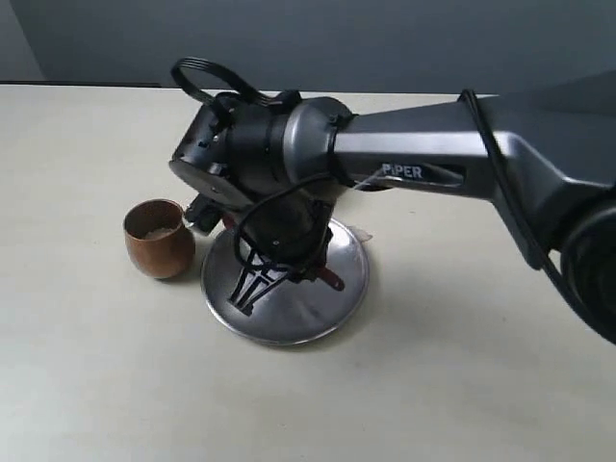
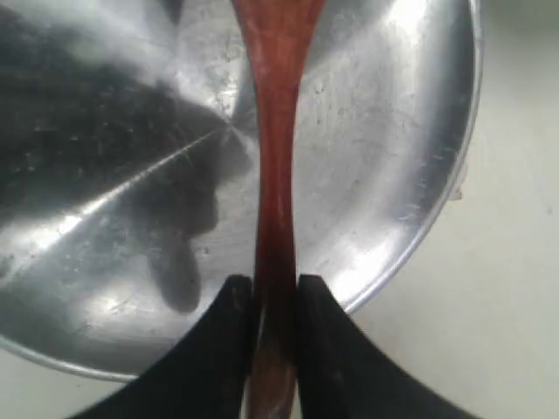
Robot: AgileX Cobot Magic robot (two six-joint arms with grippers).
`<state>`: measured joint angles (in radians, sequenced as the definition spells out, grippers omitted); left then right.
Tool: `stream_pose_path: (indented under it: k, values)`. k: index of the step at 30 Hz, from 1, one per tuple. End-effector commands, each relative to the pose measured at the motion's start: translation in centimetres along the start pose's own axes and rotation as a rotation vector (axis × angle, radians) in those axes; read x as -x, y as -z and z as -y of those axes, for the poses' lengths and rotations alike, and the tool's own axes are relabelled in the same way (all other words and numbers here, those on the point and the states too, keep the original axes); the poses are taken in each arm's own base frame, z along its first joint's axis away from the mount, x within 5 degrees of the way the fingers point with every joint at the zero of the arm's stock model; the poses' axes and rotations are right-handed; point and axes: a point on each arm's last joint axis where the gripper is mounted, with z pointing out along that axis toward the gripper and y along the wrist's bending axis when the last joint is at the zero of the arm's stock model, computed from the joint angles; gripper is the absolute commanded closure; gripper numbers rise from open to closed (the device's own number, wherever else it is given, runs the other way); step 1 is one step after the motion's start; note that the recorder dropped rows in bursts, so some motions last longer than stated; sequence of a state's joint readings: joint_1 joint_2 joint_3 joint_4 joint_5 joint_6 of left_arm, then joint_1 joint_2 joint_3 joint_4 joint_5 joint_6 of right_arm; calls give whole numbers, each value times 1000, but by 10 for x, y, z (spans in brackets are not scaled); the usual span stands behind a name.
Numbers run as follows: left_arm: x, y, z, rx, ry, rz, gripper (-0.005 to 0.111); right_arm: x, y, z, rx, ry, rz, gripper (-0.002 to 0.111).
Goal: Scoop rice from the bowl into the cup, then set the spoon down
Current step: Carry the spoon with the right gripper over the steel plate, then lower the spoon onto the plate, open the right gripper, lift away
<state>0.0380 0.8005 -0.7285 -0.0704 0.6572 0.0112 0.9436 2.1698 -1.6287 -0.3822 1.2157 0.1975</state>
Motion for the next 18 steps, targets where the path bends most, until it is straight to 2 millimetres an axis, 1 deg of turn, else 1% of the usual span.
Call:
stream_pose_path:
  k: [1,4,7,11,14,18]
  values:
    - [0,-1,-1,5,-1,1,106,2,-8,11,79,-42,3,109]
    - [0,-1,-1,5,-1,1,106,6,-10,12,155,-82,48,109]
    - [0,-1,-1,5,-1,1,106,7,-14,13,176,-98,50,109]
    - [0,-1,-1,5,-1,1,106,6,-32,7,176,-87,-25,109]
    - [0,-1,-1,5,-1,1,106,6,-40,4,172,-80,-49,109]
    - [0,-1,-1,5,-1,1,106,7,-37,10,124,-124,-35,109]
